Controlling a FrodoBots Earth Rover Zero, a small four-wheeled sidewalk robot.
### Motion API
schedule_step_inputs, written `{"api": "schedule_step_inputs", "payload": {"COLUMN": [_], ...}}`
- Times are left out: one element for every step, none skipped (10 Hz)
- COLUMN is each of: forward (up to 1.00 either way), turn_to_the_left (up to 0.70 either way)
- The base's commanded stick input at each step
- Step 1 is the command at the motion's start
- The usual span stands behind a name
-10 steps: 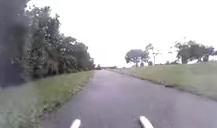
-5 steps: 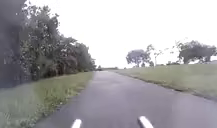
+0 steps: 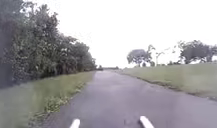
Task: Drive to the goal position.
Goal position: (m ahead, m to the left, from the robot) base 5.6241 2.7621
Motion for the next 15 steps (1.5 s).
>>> {"api": "schedule_step_inputs", "payload": {"forward": [0.70, 0.70, 0.70, 0.70, 0.70, 0.70, 0.70, 0.70, 0.70, 0.70, 0.70, 0.70, 0.70, 0.70, 0.70], "turn_to_the_left": [0.00, 0.00, 0.00, 0.00, 0.00, 0.00, 0.00, 0.00, 0.00, 0.00, 0.00, 0.00, 0.00, 0.00, 0.00]}}
